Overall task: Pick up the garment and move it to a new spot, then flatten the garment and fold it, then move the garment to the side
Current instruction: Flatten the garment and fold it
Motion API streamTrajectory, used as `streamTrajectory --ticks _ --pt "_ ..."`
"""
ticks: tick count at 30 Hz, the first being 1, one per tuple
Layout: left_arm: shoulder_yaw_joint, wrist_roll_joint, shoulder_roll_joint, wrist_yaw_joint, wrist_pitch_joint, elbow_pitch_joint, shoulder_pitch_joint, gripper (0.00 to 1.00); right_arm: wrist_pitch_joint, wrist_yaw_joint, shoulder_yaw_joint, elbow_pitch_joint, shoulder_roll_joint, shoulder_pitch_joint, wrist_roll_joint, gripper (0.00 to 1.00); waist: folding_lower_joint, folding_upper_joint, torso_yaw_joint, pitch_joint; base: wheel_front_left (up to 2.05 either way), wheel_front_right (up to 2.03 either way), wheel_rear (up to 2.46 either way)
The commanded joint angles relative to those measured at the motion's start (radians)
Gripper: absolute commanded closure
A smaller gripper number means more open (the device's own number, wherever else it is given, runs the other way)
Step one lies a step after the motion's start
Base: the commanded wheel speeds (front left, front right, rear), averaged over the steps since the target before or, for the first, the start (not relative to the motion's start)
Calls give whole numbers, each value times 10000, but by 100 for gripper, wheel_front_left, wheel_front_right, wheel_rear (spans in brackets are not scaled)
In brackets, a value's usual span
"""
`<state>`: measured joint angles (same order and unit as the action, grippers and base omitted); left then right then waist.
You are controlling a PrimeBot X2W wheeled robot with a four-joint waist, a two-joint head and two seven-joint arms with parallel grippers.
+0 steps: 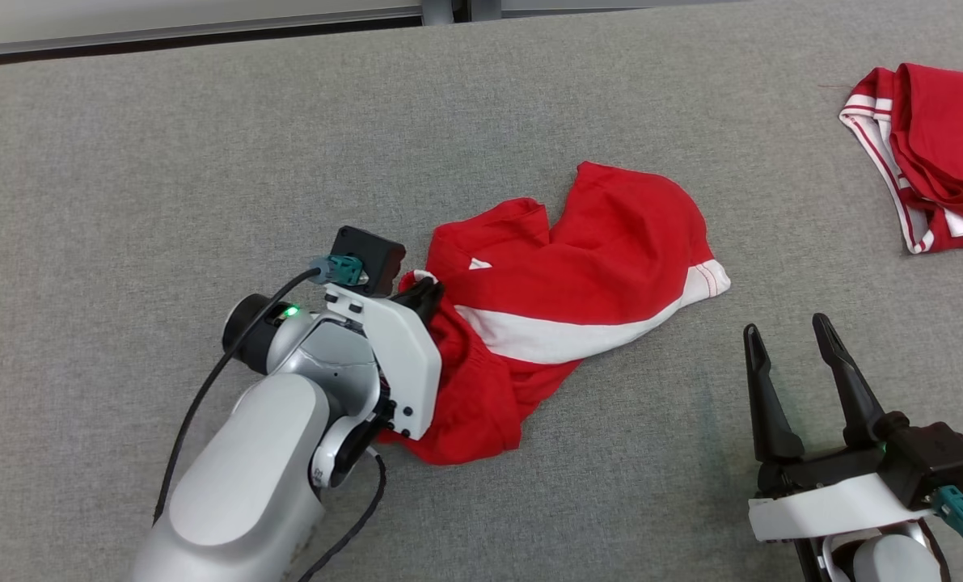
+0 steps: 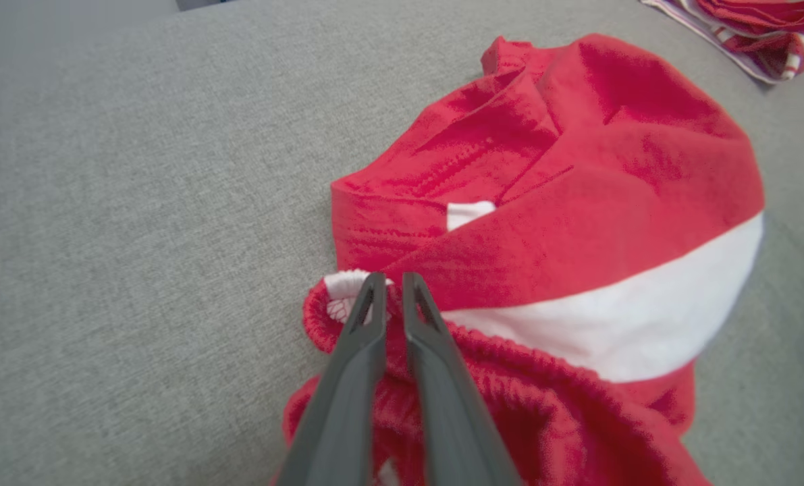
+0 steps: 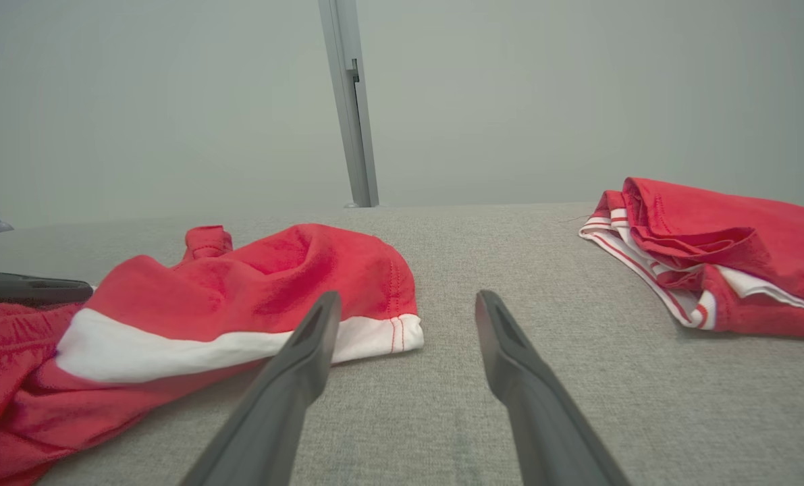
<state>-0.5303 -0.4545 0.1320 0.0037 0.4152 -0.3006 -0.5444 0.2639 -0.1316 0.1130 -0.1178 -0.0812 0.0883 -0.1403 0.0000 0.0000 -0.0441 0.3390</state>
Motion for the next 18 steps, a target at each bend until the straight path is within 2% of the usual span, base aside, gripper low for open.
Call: streamTrajectory --ticks 1,2,3,5,8,9,11,12,13,14,15,16,17,18 --pt "-12 -10 114 -76 103 -194 -160 90 2 19 -10 14 -28 141 -21 0 0 0 -30 7 0 0 0" --pt "-16 -102 105 -137 181 -295 -175 91 1 19 -34 27 -20 134 8 0 0 0 -42 7 0 0 0" --pt "-42 -102 139 -165 277 -381 -202 85 2 19 -59 32 -19 135 7 0 0 0 -50 8 0 0 0" --pt "-69 -171 219 -253 391 -523 -196 85 1 19 -80 30 -10 153 3 0 0 0 -65 5 0 0 0" --pt "-80 -353 285 -398 575 -610 -82 76 1 19 -133 44 11 165 -1 0 0 0 -61 -2 0 0 0" --pt "-47 -454 280 -396 613 -618 -44 69 1 18 -145 47 24 156 -6 0 0 0 -59 -5 0 0 0" --pt "26 -589 283 -438 629 -661 4 49 1 19 -135 34 47 143 -18 0 0 0 -67 -7 0 0 0" --pt "58 -634 277 -434 621 -688 1 11 2 19 -115 19 61 151 -26 0 0 0 -77 -5 0 0 0" --pt "72 -653 265 -427 590 -726 -30 1 2 19 -84 3 75 171 -48 0 0 0 -91 0 0 0 0" --pt "104 -717 229 -426 541 -762 -68 0 2 19 -51 -2 85 198 -70 0 0 0 -111 10 0 0 0" --pt "125 -714 203 -434 481 -811 -119 20 1 18 -27 -11 91 216 -81 0 0 0 -135 22 0 0 0" --pt "153 -725 190 -450 383 -854 -180 66 1 19 13 -19 98 232 -89 0 0 0 -166 37 0 0 0" --pt "189 -766 157 -444 290 -908 -231 100 2 19 51 -27 110 261 -97 0 0 0 -199 48 0 0 0" --pt "214 -757 126 -457 126 -929 -287 100 2 19 81 -28 115 293 -102 0 0 0 -237 55 0 0 0"
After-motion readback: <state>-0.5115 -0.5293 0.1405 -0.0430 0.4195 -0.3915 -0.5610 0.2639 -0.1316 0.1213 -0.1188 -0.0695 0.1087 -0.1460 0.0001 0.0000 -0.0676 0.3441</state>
